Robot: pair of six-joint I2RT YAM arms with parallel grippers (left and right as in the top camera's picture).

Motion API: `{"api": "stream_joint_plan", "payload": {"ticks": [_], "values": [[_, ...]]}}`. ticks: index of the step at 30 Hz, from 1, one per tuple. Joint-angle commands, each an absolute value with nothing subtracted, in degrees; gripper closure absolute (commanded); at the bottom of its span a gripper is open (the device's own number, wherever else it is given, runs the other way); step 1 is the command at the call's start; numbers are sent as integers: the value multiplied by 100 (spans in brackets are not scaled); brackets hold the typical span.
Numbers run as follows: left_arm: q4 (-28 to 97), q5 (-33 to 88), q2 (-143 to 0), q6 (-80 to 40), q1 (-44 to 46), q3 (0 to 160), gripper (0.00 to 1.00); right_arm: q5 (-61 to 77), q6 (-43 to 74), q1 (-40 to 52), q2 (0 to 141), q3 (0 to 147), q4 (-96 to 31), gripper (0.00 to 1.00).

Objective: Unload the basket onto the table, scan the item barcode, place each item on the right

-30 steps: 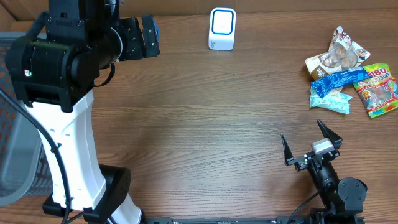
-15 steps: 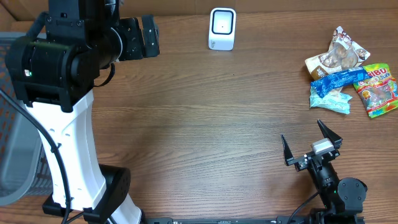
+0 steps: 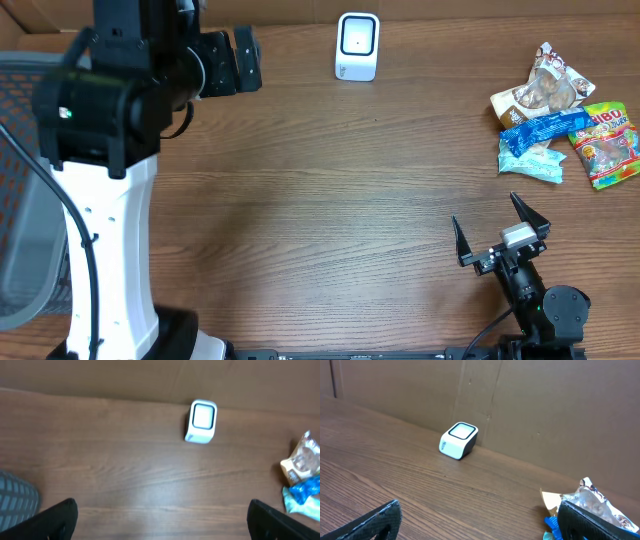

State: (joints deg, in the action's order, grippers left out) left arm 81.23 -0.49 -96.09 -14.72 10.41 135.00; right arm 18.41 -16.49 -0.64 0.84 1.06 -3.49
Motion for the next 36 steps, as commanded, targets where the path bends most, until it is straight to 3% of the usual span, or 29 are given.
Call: {"api": "stream_joint_plan", "payload": {"ticks": [1, 8, 19, 36], "values": [[7142, -86, -8772, -1105, 1052, 11839, 0, 1782, -1603, -38, 16, 47, -331, 0], [4965, -106, -7288, -548, 939, 8602, 0, 1780, -1605, -38, 16, 47, -331, 0], [1857, 600, -4866, -552, -183, 4261, 0, 1782, -1603, -38, 16, 47, -331, 0], [458, 578, -1256, 228, -646, 945, 1, 1782, -1605, -38, 16, 47, -331, 0]]}}
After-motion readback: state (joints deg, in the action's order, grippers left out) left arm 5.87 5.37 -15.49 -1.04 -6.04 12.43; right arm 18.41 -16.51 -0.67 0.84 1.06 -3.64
